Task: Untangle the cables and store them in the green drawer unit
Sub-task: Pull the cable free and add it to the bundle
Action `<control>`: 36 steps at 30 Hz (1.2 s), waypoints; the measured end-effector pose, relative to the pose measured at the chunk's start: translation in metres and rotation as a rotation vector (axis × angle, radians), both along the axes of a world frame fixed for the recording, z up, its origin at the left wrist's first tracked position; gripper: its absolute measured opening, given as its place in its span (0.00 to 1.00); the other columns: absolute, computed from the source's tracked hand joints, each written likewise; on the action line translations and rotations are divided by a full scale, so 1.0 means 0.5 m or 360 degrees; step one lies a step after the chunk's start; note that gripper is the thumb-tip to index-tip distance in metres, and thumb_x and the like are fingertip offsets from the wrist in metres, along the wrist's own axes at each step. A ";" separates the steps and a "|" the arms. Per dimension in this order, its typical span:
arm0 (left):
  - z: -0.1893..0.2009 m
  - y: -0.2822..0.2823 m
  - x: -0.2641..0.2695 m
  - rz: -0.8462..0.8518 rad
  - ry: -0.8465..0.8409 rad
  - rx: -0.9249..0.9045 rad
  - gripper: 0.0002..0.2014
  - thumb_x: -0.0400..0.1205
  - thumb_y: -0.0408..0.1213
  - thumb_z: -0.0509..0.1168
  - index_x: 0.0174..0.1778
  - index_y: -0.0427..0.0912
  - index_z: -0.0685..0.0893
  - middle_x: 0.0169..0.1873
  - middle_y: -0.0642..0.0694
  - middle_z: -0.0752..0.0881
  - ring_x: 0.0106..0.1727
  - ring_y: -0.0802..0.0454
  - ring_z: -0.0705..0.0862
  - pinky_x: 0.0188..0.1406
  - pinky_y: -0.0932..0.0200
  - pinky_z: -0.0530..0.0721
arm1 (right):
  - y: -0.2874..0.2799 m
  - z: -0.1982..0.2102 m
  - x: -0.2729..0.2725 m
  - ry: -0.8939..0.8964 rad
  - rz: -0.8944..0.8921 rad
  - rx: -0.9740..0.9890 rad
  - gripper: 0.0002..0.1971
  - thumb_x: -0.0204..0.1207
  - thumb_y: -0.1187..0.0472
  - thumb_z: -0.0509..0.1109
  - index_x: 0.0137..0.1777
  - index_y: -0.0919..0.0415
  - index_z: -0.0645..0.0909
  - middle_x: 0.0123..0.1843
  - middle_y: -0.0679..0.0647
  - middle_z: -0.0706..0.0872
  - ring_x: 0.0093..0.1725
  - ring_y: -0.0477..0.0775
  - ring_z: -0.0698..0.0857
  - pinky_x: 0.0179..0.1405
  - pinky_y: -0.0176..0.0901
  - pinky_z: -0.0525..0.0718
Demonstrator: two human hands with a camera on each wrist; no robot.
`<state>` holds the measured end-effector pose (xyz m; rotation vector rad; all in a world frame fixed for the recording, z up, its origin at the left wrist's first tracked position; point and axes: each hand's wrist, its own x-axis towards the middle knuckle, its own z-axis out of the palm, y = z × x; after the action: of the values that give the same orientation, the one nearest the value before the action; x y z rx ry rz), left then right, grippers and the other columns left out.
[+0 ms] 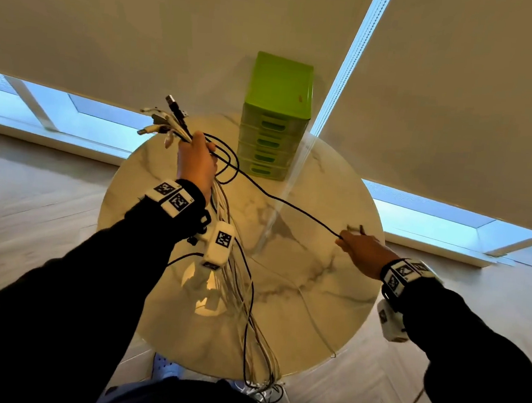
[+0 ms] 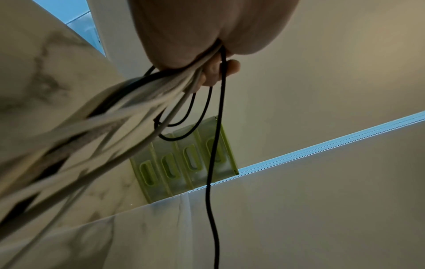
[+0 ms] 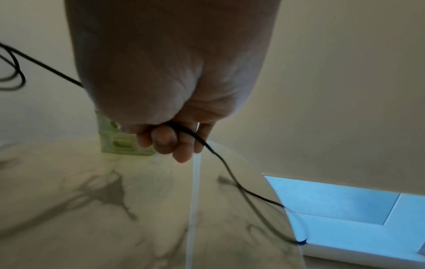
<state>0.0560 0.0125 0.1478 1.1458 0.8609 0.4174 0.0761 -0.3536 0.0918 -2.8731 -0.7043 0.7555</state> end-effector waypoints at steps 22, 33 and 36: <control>0.065 -0.351 -0.030 -0.0959 -0.0227 -0.0039 0.05 0.90 0.41 0.55 0.51 0.45 0.72 0.28 0.51 0.66 0.25 0.58 0.67 0.25 0.63 0.69 | -0.010 0.187 -0.077 -0.0095 -0.0317 0.0312 0.16 0.85 0.42 0.60 0.55 0.55 0.66 0.32 0.48 0.75 0.32 0.54 0.76 0.35 0.47 0.71; 0.068 -0.579 -0.042 -0.1549 -0.0432 0.0082 0.18 0.91 0.47 0.58 0.35 0.48 0.66 0.23 0.52 0.62 0.22 0.56 0.62 0.26 0.58 0.64 | -0.297 0.139 -0.178 -0.0128 -0.0880 0.0107 0.18 0.87 0.39 0.50 0.53 0.54 0.69 0.41 0.57 0.82 0.42 0.63 0.81 0.46 0.51 0.76; 0.057 -0.613 -0.045 -0.1585 -0.0397 0.0041 0.17 0.91 0.46 0.59 0.37 0.48 0.66 0.26 0.50 0.60 0.22 0.56 0.61 0.25 0.59 0.65 | -0.369 0.068 -0.214 0.0104 -0.1008 -0.0063 0.14 0.86 0.46 0.60 0.58 0.57 0.75 0.49 0.59 0.84 0.50 0.64 0.82 0.48 0.48 0.73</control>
<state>0.0336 -0.2938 0.1762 1.3596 0.0064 -0.2547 -0.0307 -0.5383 0.1260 -2.8166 0.2355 0.7523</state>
